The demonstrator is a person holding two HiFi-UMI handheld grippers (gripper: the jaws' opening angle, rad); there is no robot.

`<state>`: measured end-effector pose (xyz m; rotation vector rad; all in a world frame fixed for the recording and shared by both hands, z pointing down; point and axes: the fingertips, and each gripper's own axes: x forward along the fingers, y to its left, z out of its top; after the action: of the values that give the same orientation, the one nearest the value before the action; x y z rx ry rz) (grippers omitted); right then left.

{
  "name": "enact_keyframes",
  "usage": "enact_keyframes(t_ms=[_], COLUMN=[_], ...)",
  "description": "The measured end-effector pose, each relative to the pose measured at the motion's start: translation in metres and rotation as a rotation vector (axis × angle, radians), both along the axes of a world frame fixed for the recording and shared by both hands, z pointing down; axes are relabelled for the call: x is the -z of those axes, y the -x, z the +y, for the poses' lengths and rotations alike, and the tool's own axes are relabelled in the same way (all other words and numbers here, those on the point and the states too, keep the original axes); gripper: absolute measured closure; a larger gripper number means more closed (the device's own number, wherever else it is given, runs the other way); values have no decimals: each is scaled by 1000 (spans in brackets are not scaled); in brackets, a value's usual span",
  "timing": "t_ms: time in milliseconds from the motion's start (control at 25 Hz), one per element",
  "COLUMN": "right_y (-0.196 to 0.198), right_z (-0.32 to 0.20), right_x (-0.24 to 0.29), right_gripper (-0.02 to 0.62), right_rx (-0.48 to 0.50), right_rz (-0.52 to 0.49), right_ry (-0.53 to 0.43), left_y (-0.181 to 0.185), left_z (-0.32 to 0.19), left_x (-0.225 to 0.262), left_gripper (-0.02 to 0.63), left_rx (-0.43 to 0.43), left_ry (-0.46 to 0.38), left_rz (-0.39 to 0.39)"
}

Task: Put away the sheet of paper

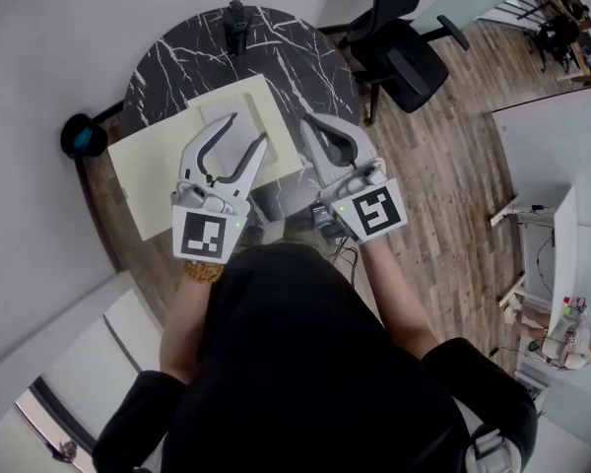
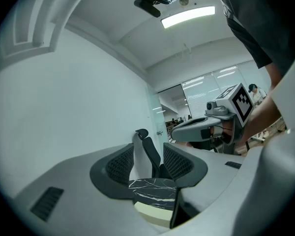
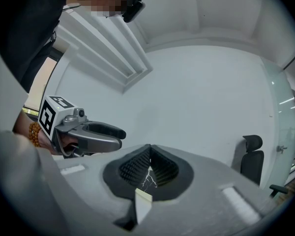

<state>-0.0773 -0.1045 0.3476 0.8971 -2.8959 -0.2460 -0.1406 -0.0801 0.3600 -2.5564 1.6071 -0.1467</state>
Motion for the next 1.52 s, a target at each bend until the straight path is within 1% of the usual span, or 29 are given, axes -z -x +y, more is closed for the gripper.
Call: enact_keyframes(t_ms=[160,280,440,600,840,1080,1240,1320,1440,1520], right_y=[5,6,8,14,22,17,13,15,17,20], right_z=[2,3,7,11,14,9,5,6,9,11], right_x=[8,6,-1,-5,-13,-15,-11,-13,-20,-20], right_gripper=[597,597,597,597,597,597,597,597,597,597], right_rx=[9,14,23,40,54,43,41,42,45,54], right_rz=[-17,-7,8,12,12,10,-5,-3,31,29], right_ry=[-19,-17,8,12,34,40,1,4,37,35], left_y=[-1,-1,-4,-3,0,4,8,9,8,6], left_z=[4,6,8,10,14,17,15,13,12,11], left_x=[6,6,5,3,-7,-16,-15,-15,-17,-18], left_gripper=[433,482,506,526,572,577,577,577,577,577], left_rx=[-2,2,-16,-17,-12,-15,-18,-18,-23,-30], left_ry=[-23,-25,-20,-25,1,22,9,9,15,19], left_rz=[-3,-1,1,7,34,31,22,25,32,33])
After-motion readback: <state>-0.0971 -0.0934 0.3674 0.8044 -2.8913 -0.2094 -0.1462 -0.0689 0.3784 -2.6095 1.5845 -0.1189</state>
